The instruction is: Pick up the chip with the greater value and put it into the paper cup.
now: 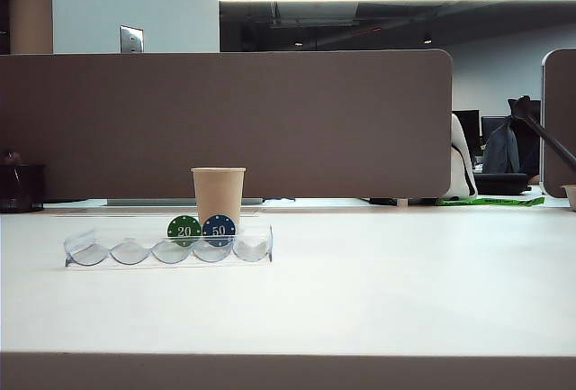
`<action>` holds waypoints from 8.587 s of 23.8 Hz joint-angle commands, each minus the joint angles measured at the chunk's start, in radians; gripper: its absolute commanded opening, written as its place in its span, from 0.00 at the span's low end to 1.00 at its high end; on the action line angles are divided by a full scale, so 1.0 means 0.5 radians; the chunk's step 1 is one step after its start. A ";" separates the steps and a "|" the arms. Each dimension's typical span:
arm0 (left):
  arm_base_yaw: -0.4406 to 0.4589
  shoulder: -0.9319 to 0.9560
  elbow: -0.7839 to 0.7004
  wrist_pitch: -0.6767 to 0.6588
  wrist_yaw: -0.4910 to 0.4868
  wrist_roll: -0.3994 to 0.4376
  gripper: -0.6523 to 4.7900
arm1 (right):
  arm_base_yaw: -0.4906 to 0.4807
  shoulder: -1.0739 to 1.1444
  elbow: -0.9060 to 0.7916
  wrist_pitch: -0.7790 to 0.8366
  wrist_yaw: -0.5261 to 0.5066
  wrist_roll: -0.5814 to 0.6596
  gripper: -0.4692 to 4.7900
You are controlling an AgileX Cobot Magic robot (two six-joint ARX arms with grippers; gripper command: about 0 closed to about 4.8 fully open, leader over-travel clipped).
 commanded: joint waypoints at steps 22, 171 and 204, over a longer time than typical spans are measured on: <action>0.000 0.002 0.114 -0.098 0.616 -0.012 0.11 | 0.042 1.678 1.718 -0.817 -0.485 -0.137 0.09; -0.349 1.321 0.834 -0.166 0.636 0.183 0.11 | 1.195 4.689 4.186 -1.897 -0.804 -1.661 0.43; -0.349 1.321 0.834 -0.166 0.637 0.183 0.11 | 1.170 4.788 4.182 -1.769 -0.727 -1.646 0.42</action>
